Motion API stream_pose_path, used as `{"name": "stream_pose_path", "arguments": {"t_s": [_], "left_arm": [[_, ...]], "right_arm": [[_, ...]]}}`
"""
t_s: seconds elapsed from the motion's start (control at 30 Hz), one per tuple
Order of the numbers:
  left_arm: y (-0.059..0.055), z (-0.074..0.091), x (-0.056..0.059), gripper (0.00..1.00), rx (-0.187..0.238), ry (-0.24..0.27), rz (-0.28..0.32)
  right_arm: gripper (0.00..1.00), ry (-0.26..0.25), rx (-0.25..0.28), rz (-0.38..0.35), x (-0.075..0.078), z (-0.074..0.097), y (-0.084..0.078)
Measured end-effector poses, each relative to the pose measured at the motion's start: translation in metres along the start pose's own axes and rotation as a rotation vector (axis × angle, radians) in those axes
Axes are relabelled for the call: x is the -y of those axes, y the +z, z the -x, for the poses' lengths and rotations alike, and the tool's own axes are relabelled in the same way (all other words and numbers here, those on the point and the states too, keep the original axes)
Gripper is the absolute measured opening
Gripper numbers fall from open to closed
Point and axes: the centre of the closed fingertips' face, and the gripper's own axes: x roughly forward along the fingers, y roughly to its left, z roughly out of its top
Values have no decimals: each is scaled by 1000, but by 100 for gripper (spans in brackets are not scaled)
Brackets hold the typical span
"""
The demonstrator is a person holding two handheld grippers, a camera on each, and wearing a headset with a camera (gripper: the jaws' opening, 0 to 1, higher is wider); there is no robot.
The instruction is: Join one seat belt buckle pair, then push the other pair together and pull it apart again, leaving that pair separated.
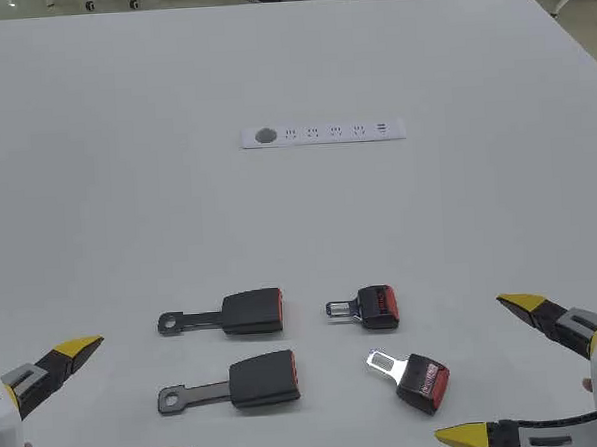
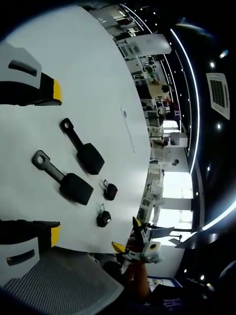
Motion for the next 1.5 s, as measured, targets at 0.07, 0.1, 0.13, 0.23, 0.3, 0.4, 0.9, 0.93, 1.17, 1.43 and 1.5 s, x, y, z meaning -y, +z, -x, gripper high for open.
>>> {"name": "stream_pose_path", "arguments": {"t_s": [0.07,0.1,0.13,0.23,0.3,0.4,0.9,0.93,1.17,1.43,1.5], "left_arm": [[0,0,0,98,0,1,0],[0,0,0,98,0,1,0],[0,0,0,98,1,1,1],[0,0,0,98,2,1,1],[0,0,0,98,1,0,1],[0,-1,0,98,1,-2,-1],[2,-1,2,98,1,-6,-8],[2,-1,2,98,0,-6,-8],[1,-1,3,99,-4,-7,-9],[1,1,3,99,-8,-6,-12],[2,2,2,99,-8,-4,-13]], "right_arm": [[98,-1,0,2,1,0,0],[98,0,1,2,1,0,0],[98,0,1,2,1,0,0],[98,1,-1,3,1,0,0],[98,1,0,4,1,0,0],[98,0,-3,4,1,0,0],[98,-1,0,4,2,1,-1],[98,-1,0,4,1,1,-1],[99,2,-2,5,1,1,-1],[99,9,-4,10,1,-1,-1],[99,11,-4,13,0,-1,0]]}}
